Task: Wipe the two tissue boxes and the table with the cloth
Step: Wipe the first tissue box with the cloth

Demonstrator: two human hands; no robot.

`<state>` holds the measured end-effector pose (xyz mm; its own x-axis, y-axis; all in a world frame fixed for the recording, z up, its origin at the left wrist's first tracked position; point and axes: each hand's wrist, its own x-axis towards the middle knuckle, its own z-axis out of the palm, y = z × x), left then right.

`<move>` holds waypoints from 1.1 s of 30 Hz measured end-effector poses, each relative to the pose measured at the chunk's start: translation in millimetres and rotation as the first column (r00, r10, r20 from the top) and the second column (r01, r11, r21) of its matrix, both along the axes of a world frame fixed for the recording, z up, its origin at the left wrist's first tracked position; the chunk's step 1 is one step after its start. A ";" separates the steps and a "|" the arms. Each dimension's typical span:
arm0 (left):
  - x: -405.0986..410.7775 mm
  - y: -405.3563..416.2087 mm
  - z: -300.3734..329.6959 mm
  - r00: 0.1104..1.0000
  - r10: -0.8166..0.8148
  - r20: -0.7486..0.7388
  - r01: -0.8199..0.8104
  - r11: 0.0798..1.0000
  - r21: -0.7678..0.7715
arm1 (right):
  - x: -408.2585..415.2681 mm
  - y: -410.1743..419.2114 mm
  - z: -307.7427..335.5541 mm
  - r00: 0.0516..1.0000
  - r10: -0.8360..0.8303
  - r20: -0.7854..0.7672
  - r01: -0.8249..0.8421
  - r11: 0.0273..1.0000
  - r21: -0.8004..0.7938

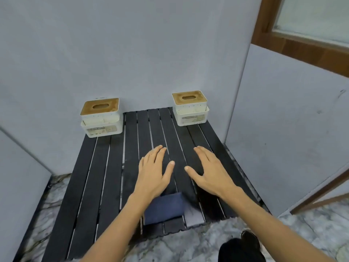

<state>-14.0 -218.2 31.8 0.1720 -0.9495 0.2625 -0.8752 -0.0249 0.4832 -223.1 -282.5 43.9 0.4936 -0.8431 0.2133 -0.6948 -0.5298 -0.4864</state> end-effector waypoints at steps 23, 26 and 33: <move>22.9 -260.3 -9.5 0.983 0.002 -0.182 0.003 1.000 0.025 | 20.3 -265.4 -11.2 0.964 -0.229 0.137 0.211 0.968 0.134; 19.0 -267.8 -15.4 0.980 0.009 -0.197 -0.009 1.000 -0.001 | 23.5 -274.4 -21.9 0.964 -0.195 0.181 0.166 0.973 0.163; 13.3 -272.4 -19.6 0.967 0.040 -0.252 -0.063 0.995 -0.084 | 28.1 -278.3 -33.6 0.929 -0.191 0.316 0.166 0.981 0.104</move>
